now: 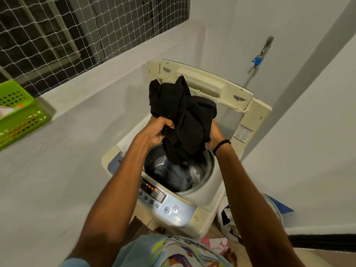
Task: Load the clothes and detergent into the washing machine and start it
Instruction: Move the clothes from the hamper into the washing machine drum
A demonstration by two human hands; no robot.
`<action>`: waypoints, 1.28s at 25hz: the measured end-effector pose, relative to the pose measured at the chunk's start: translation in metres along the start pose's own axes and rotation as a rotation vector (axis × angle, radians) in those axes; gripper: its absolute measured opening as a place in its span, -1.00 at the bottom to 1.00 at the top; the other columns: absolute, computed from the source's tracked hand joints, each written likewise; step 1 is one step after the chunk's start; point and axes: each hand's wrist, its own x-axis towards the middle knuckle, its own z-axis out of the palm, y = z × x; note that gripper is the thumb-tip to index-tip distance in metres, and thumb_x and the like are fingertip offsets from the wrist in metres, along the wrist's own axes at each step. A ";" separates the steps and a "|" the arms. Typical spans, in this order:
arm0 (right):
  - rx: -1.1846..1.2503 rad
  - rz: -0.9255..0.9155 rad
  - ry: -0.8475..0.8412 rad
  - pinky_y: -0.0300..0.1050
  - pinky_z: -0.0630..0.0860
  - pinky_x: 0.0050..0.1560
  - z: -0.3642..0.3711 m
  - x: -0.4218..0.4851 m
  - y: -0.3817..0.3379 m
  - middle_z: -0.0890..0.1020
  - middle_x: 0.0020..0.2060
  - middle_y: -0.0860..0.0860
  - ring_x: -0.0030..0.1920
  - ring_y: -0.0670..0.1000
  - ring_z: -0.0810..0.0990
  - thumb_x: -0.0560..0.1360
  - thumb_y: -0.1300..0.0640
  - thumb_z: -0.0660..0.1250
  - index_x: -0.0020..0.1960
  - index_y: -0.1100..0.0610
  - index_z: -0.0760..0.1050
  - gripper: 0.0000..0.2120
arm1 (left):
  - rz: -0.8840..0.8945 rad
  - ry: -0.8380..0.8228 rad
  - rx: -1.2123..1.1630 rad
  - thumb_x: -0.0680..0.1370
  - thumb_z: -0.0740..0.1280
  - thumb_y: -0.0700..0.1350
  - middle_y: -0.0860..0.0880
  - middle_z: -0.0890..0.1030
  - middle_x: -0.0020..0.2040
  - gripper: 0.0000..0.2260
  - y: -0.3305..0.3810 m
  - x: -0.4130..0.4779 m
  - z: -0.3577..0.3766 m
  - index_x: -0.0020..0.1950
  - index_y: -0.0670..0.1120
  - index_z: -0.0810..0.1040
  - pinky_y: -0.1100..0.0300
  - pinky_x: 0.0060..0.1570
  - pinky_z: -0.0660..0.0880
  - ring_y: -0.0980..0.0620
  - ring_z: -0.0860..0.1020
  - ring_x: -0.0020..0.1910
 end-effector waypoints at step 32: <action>-0.437 0.804 0.439 0.04 0.63 0.06 -0.479 0.098 0.444 0.69 -0.06 0.11 0.01 0.15 0.67 0.41 -0.04 0.23 -0.19 0.05 0.50 -0.82 | -0.512 -0.313 1.192 0.59 0.32 -0.13 -0.08 0.61 0.25 -0.74 -0.517 0.059 0.284 0.27 -0.13 0.54 0.23 0.19 0.40 -0.07 0.54 0.26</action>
